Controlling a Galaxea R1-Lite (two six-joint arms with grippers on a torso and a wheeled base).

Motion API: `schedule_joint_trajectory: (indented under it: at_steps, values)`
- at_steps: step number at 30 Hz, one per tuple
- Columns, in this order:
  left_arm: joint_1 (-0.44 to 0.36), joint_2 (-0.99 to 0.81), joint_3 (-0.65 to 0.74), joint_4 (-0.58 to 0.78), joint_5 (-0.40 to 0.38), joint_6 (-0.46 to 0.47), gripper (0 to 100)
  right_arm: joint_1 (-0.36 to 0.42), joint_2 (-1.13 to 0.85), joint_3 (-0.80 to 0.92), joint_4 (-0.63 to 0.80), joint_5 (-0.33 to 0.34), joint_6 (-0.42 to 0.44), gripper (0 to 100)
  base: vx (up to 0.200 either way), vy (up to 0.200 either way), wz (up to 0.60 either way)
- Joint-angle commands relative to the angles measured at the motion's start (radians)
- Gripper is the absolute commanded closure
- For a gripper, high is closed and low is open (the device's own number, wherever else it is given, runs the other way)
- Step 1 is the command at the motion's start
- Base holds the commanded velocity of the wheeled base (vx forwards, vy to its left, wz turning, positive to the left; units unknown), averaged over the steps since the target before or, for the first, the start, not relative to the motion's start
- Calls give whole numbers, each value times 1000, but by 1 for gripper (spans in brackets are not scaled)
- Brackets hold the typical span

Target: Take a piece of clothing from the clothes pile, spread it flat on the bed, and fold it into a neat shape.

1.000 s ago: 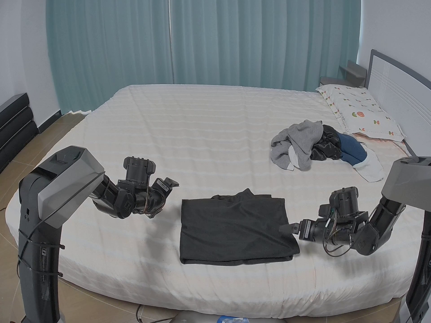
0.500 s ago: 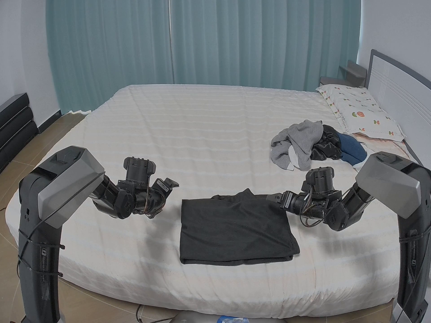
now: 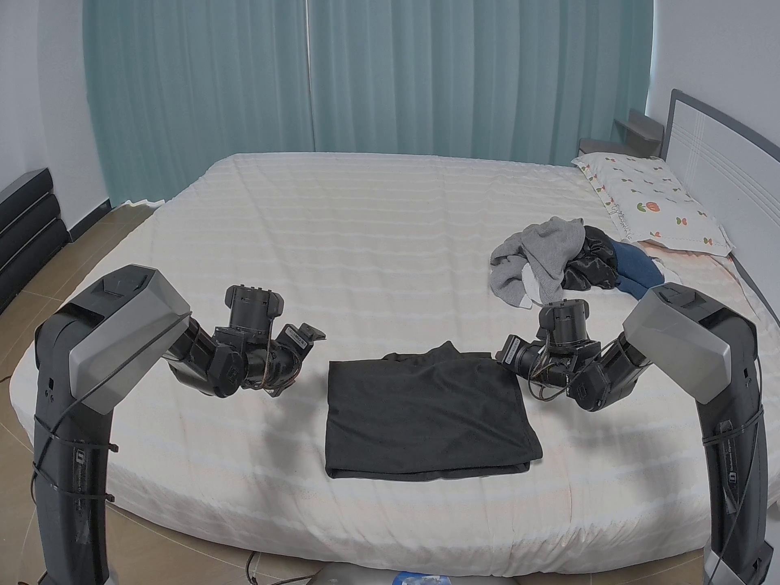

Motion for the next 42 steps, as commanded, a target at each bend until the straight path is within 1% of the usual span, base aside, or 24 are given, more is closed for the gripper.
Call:
schedule_joint_trajectory:
  at_steps: [1, 6, 9, 19, 23, 25, 28, 30, 38, 39, 42]
  values:
    - [-2, 2, -3, -1, 0, 2, 0, -10, 2, -28, 3, -11, 1, 100, 0, 0, 0]
    - [-3, 1, -6, -4, 0, 1, 0, -12, 3, -42, 0, -12, 1, 100, 0, 0, 0]
    - [-5, 2, -6, -13, 0, -1, 0, -18, 6, -56, 3, -26, 1, 100, 0, 0, 0]
    - [-17, 2, -20, -14, -5, 1, 0, -21, 17, -56, 5, -27, 1, 100, 0, 0, 0]
    - [-40, 2, -21, -13, -45, 5, 0, -24, 19, -56, 2, -27, 2, 100, 0, 0, 0]
    - [-51, 10, -23, -13, -48, 27, 0, -23, 19, -56, 2, -27, 1, 100, 0, 0, 0]
    - [-66, 40, -32, -14, -48, 87, 0, -20, 19, -56, 0, -27, 1, 100, 0, 0, 0]
    - [-80, 73, -60, -13, -35, 120, 0, -20, 17, -56, 0, -27, 1, 100, 0, 0, 0]
    - [-89, 122, -138, 1, -32, 127, 0, -17, 19, -57, -3, -26, 2, 100, 0, 0, 0]
    - [-91, 126, -143, 4, -32, 127, 100, -17, 17, -57, -3, -26, 2, 100, 0, 0, 0]
    - [-95, 133, -150, 6, -32, 127, 100, -17, 19, -57, -3, -26, 2, 100, 0, 0, 0]
